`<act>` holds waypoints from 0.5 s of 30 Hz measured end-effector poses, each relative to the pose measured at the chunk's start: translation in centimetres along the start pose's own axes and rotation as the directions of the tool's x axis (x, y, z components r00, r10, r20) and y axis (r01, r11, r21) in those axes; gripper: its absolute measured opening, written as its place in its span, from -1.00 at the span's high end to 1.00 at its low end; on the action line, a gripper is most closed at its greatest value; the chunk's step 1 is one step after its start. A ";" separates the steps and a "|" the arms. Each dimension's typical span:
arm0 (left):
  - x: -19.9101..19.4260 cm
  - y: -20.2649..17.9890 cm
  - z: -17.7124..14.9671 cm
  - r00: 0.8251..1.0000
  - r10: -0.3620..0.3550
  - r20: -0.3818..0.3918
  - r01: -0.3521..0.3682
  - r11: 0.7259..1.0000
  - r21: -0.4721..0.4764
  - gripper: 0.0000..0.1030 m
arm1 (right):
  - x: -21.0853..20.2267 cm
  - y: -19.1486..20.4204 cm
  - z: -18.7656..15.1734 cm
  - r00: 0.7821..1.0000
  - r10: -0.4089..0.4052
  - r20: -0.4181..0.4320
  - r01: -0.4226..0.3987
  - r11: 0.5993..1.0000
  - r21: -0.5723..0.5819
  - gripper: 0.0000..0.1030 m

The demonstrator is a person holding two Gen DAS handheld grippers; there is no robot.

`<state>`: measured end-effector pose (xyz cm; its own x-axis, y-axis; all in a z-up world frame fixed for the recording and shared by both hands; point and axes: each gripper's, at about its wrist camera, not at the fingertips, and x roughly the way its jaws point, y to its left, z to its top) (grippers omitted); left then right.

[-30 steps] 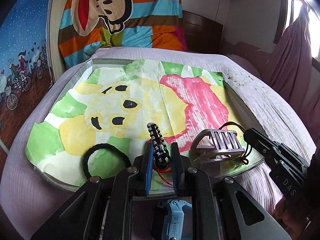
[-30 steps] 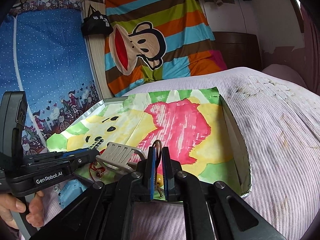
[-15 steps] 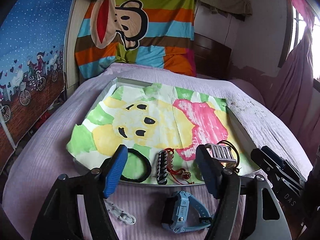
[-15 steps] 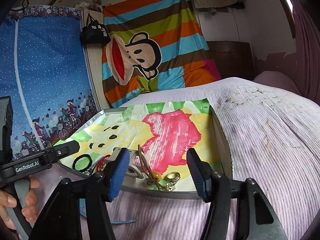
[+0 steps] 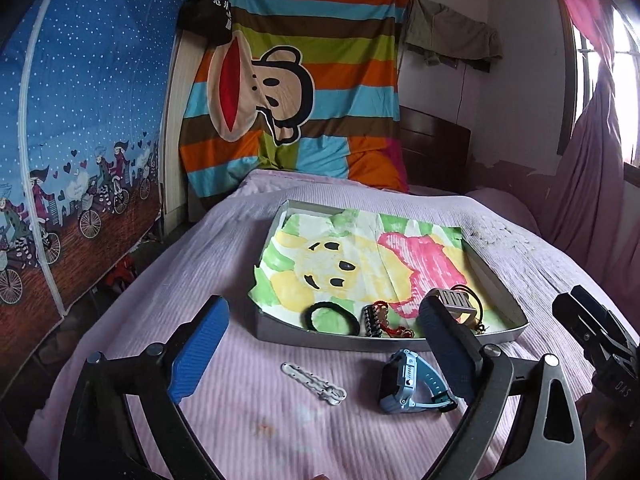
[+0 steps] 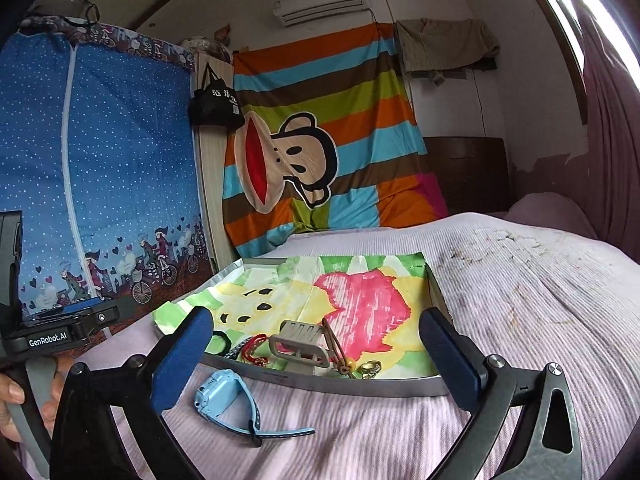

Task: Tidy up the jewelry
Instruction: 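Move both open tools toward the blue watch and white clip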

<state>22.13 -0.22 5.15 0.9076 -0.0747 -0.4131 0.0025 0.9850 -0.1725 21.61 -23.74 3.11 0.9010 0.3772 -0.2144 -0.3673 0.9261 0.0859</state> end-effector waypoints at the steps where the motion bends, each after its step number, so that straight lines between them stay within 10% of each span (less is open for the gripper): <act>1: -0.6 0.2 -0.1 1.000 0.000 0.008 0.000 1.000 0.002 -0.81 | -0.3 0.4 0.0 1.000 0.004 0.010 -0.004 1.000 -0.010 -1.00; 15: -3.5 3.5 -2.4 0.998 0.043 -0.038 -0.039 0.995 0.093 -0.86 | 0.2 3.6 -2.4 0.992 0.059 -0.107 -0.065 0.996 -0.055 -1.00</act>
<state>17.96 3.10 3.88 0.8903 -0.0381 -0.4539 0.0057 0.9973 -0.0726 19.93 -20.34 1.07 0.8478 0.4289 -0.3120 -0.4375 0.8981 0.0457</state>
